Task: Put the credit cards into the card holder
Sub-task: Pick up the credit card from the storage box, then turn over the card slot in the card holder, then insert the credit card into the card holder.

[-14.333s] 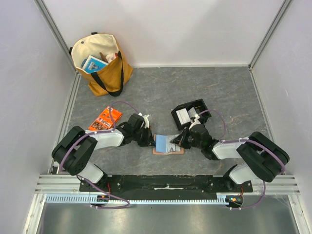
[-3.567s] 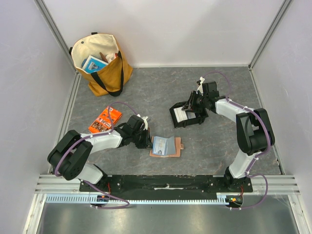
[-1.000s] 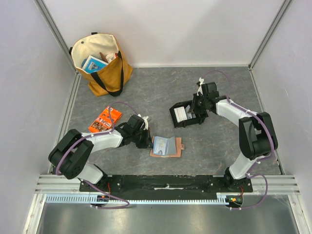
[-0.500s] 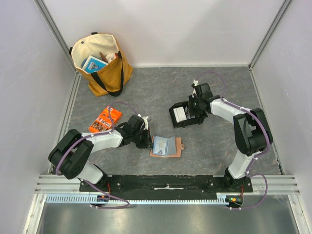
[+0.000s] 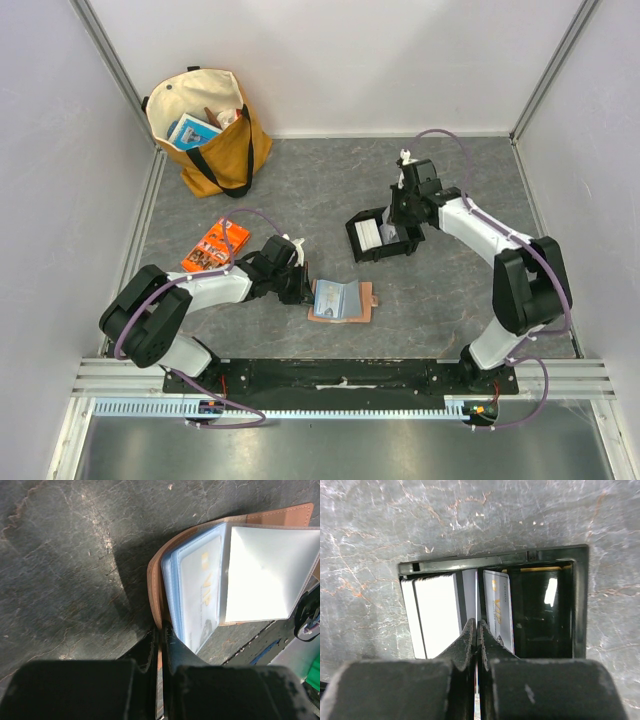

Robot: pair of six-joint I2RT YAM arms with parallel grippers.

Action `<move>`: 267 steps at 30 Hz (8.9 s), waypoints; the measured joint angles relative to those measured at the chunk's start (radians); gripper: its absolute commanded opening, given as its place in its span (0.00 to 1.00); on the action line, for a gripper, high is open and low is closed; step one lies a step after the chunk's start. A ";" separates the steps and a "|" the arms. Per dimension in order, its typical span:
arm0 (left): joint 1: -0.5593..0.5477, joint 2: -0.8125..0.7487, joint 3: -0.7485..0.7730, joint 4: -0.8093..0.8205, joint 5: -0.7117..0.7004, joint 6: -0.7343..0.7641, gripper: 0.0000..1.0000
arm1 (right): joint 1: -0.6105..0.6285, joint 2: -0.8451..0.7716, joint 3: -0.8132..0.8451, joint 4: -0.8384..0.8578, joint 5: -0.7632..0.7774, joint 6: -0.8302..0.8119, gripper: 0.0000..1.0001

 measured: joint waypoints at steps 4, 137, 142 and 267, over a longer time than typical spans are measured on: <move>0.000 0.000 0.000 0.000 0.000 0.000 0.02 | 0.034 -0.050 0.030 -0.038 0.080 -0.001 0.00; 0.000 -0.075 -0.060 0.001 -0.045 -0.046 0.02 | 0.693 -0.359 -0.459 0.291 0.439 0.582 0.00; 0.000 -0.075 -0.061 0.002 -0.045 -0.046 0.02 | 0.672 -0.308 -0.512 0.345 0.375 0.615 0.00; 0.000 -0.069 -0.068 0.032 -0.038 -0.047 0.02 | 0.572 -0.288 -0.385 0.348 0.248 0.477 0.64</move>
